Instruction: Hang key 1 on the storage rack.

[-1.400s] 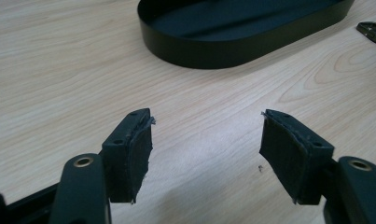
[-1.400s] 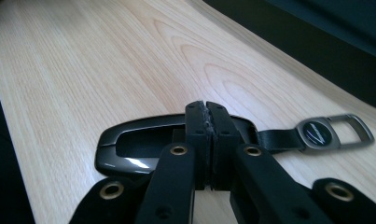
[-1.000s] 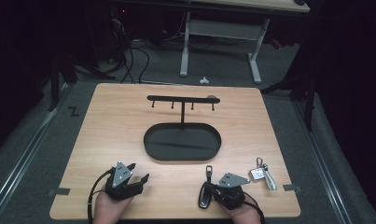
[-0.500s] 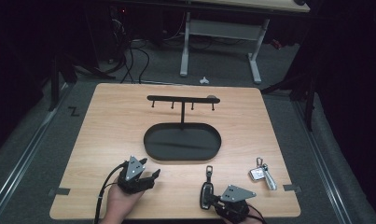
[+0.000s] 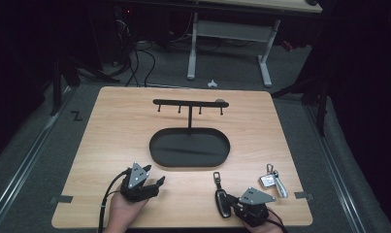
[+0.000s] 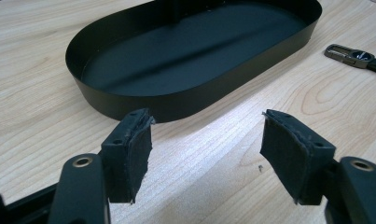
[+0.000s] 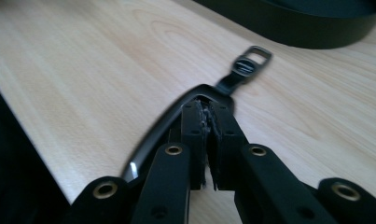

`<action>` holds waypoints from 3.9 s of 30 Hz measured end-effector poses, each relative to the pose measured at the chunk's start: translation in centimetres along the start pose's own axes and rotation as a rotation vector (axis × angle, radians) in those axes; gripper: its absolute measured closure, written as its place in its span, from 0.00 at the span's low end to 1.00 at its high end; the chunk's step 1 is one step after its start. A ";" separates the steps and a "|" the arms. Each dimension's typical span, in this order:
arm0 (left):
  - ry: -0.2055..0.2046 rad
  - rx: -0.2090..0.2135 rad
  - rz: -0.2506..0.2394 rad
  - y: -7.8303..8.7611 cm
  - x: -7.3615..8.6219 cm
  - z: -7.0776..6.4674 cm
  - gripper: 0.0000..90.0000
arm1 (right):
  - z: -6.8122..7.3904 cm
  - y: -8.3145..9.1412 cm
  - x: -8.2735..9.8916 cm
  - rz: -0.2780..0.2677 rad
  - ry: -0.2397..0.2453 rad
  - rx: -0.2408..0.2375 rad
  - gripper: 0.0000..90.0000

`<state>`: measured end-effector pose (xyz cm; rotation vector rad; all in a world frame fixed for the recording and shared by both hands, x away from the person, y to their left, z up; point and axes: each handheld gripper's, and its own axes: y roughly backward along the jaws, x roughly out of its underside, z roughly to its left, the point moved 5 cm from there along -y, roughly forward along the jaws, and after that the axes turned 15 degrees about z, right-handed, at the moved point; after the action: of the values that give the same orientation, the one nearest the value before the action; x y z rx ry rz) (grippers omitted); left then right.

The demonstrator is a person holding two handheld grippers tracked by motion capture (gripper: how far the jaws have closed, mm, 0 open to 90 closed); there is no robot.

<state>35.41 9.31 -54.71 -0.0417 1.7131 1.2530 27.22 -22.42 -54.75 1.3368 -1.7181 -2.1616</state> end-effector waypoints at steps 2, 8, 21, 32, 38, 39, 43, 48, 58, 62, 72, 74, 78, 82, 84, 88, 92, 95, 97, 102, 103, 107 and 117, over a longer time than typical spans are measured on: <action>0.000 -0.002 -0.003 0.0 -0.1 0.0 0.38 | -0.1 0.3 0.1 -0.012 -0.007 0.001 0.95; 0.005 0.002 -0.006 -0.2 -0.3 0.1 0.38 | 2.0 0.0 0.1 0.014 0.053 -0.040 0.96; 0.009 -0.008 0.000 0.1 0.1 0.4 0.38 | -2.0 0.3 1.0 0.010 -0.035 0.058 0.97; 0.036 -0.019 -0.008 1.0 0.8 1.1 0.38 | -3.6 1.1 0.7 -0.034 -0.088 0.072 0.89; 0.048 -0.032 -0.007 1.7 1.5 1.5 0.37 | -4.8 1.7 0.5 -0.057 -0.129 0.104 0.82; 0.053 -0.032 -0.007 1.8 1.7 1.6 0.37 | -5.3 1.8 0.4 -0.064 -0.145 0.110 0.80; 0.066 -0.037 -0.010 2.2 2.1 2.1 0.37 | -6.0 1.7 0.2 -0.061 -0.159 0.129 0.73; 0.074 -0.044 -0.011 2.5 2.4 2.2 0.37 | -6.4 1.5 -0.1 -0.049 -0.174 0.123 0.67; 0.072 -0.054 -0.012 2.8 2.5 2.1 0.38 | -6.8 1.1 -1.6 0.057 -0.205 0.127 0.60; 0.081 -0.043 -0.017 2.7 2.5 2.3 0.37 | -7.4 1.3 -1.7 0.133 -0.207 0.145 0.58; 0.065 -0.015 -0.041 2.8 1.8 1.9 0.36 | -9.1 1.6 -2.9 0.314 -0.200 0.181 0.48; 0.063 -0.015 -0.044 2.8 1.8 1.9 0.36 | -9.2 1.6 -3.1 0.348 -0.192 0.188 0.48; 0.068 -0.012 -0.049 3.0 1.8 2.1 0.37 | -9.3 1.5 -3.4 0.439 -0.177 0.173 0.45; 0.071 -0.013 -0.050 3.0 1.8 2.2 0.37 | -9.3 1.5 -3.9 0.500 -0.160 0.161 0.44; 0.068 -0.014 -0.049 3.0 1.8 2.2 0.37 | -9.2 1.4 -4.2 0.541 -0.141 0.151 0.43; 0.064 -0.011 -0.043 2.9 1.8 2.1 0.37 | -8.5 1.1 -4.6 0.620 -0.058 0.134 0.41; 0.061 -0.007 -0.036 2.7 1.8 2.1 0.37 | -8.0 0.7 -4.9 0.676 -0.010 0.117 0.41; 0.059 -0.007 -0.036 2.7 1.8 2.1 0.37 | -7.9 0.5 -5.1 0.708 0.005 0.111 0.39; 0.059 -0.005 -0.036 2.8 1.8 2.1 0.37 | -7.8 0.4 -5.3 0.732 0.012 0.100 0.38; 0.059 -0.002 -0.035 2.7 1.8 2.1 0.37 | -6.9 0.4 -6.2 0.748 0.031 0.065 0.36; 0.055 -0.002 -0.033 2.7 1.8 2.0 0.37 | -6.7 0.4 -6.6 0.747 0.054 0.061 0.36; 0.051 -0.002 -0.031 2.7 1.8 2.0 0.37 | -6.4 0.1 -7.0 0.745 0.062 0.062 0.36; 0.048 -0.001 -0.028 2.6 1.9 2.0 0.37 | -4.6 -2.2 -7.8 0.747 0.094 0.013 0.33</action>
<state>34.41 12.91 -54.16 -0.0967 1.7473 1.2407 36.00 -20.82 -52.05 0.6153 -1.7981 -1.6291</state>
